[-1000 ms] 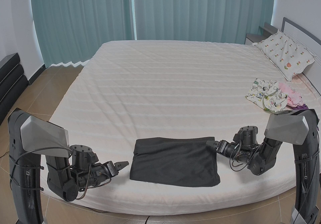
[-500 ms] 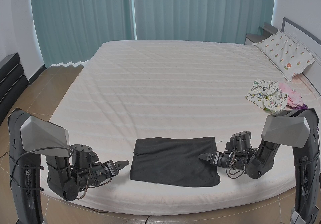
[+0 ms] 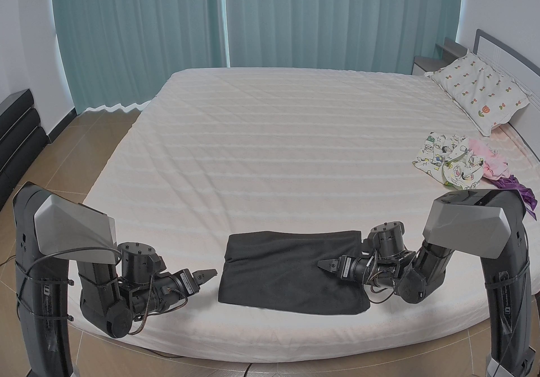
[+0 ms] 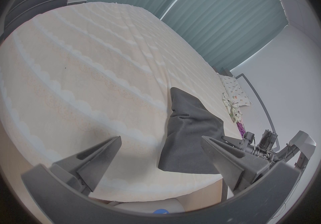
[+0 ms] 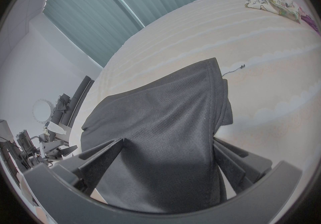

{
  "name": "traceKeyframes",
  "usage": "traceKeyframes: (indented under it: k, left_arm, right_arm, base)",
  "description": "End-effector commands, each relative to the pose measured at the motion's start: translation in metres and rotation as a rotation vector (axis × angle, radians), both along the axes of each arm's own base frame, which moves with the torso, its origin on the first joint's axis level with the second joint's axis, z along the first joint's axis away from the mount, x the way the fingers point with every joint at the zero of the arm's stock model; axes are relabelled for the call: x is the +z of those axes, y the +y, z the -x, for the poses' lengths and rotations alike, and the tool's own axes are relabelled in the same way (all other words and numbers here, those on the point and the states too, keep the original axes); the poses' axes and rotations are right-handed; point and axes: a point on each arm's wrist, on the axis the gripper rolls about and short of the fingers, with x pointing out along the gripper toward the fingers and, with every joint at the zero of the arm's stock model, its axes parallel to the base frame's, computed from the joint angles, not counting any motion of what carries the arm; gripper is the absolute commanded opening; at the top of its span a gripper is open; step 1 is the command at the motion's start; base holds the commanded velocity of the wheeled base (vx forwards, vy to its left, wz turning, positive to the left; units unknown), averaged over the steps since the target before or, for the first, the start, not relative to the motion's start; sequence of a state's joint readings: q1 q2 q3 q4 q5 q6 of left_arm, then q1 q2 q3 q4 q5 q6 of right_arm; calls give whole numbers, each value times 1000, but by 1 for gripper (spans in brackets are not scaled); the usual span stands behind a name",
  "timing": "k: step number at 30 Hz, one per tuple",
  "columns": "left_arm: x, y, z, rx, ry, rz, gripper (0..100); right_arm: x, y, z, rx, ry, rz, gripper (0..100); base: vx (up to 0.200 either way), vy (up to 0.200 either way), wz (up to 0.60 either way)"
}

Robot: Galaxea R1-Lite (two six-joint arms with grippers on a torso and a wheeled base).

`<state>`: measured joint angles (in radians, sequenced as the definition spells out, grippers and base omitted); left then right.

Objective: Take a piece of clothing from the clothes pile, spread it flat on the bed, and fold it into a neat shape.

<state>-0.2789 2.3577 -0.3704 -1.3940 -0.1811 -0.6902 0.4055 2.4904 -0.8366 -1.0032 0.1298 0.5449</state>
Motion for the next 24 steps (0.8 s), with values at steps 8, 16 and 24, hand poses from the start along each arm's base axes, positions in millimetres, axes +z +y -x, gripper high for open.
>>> traceKeyframes:
  k: [8, 16, 24]
  left_arm:
    - [-1, 0, 0, 0, 2, -1, 100]
    - [-1, 0, 0, 1, 3, 1, 100]
    - [-1, 0, 1, 2, 6, 1, 100]
  right_arm:
    - [-9, 4, 1, -2, 4, 20, 0]
    - [-6, 1, 2, -8, -30, -14, 0]
    - [4, -6, 10, -40, -29, -87, 0]
  base:
    - [0, 0, 0]
    - [0, 0, 0]
    - [0, 0, 0]
